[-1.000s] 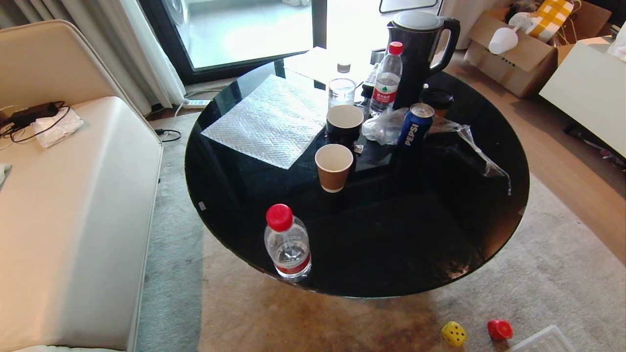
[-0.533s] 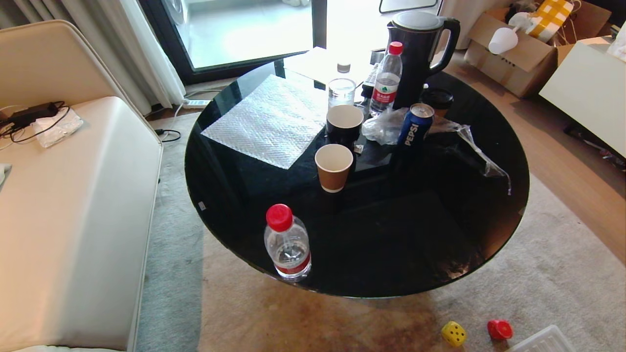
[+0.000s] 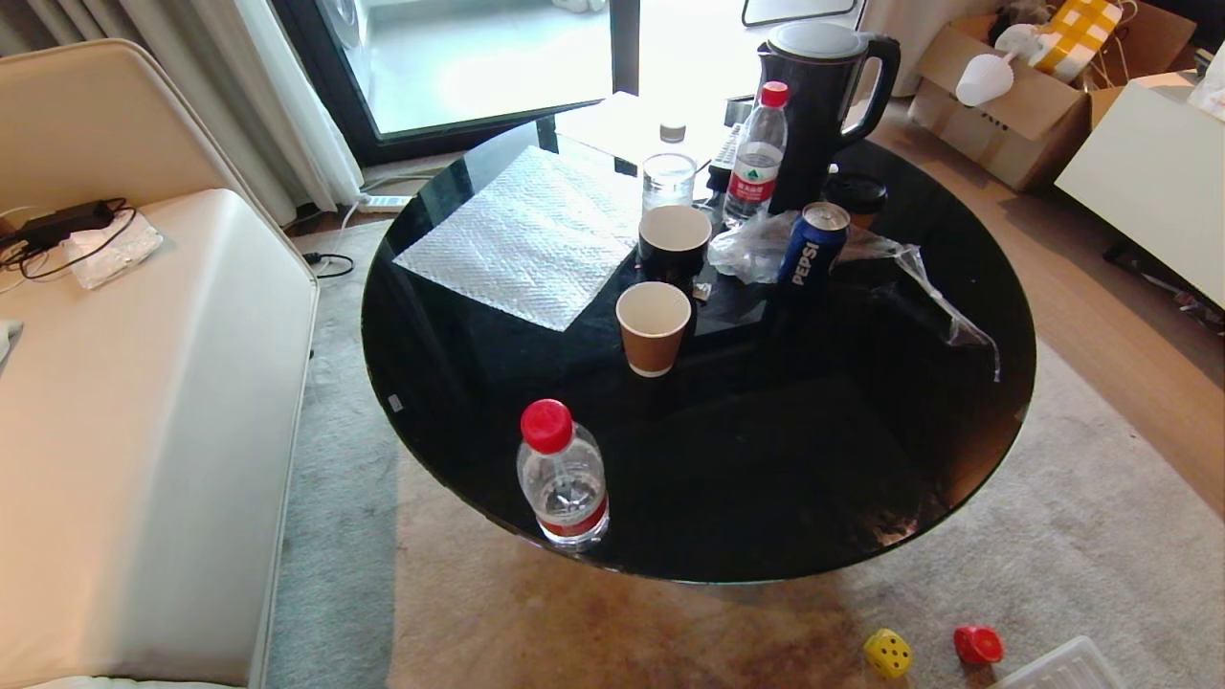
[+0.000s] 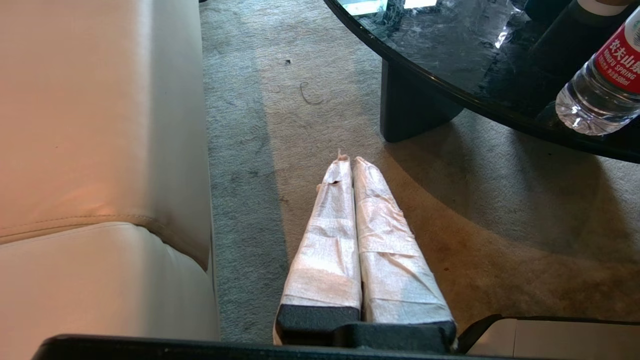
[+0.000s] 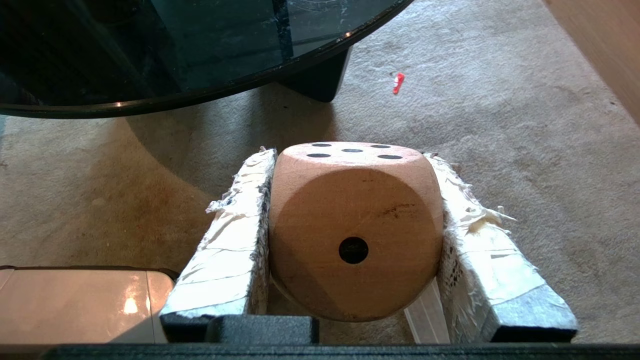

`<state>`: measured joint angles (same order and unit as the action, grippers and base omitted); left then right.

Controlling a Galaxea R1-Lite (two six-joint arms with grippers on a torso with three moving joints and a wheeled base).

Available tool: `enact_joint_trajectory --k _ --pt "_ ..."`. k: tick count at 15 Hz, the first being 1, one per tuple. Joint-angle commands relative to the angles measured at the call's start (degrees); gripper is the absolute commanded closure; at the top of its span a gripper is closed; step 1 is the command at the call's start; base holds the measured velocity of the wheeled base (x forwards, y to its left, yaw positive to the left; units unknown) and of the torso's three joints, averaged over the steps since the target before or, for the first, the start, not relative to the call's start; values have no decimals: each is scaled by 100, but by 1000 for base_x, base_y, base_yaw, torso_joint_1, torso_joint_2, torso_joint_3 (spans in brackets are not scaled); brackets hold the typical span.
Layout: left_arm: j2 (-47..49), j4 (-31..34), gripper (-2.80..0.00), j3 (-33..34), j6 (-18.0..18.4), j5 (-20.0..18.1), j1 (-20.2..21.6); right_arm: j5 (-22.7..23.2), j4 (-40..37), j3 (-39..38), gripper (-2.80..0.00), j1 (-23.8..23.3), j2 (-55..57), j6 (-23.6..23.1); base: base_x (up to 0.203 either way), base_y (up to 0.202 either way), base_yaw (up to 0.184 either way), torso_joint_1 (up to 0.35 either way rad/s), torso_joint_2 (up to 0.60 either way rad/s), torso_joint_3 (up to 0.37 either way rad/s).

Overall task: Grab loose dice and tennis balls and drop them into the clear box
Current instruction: Put the toys in the box

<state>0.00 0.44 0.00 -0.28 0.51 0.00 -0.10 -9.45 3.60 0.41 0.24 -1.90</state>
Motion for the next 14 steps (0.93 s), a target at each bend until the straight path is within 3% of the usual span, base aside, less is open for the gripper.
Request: enact_joint_trajectory --k 1,8,14 --pt "9 0 0 0 -7 2 0 2 -4 1 0 2 28 -4 0 0 0 0 0 0" --pt "0 0 0 0 -16 2 0 2 -4 1 0 2 28 -4 0 0 0 -1 0 19" --pt "6 0 0 6 -34 10 0 2 -4 1 0 2 28 -4 0 0 0 4 3 186"
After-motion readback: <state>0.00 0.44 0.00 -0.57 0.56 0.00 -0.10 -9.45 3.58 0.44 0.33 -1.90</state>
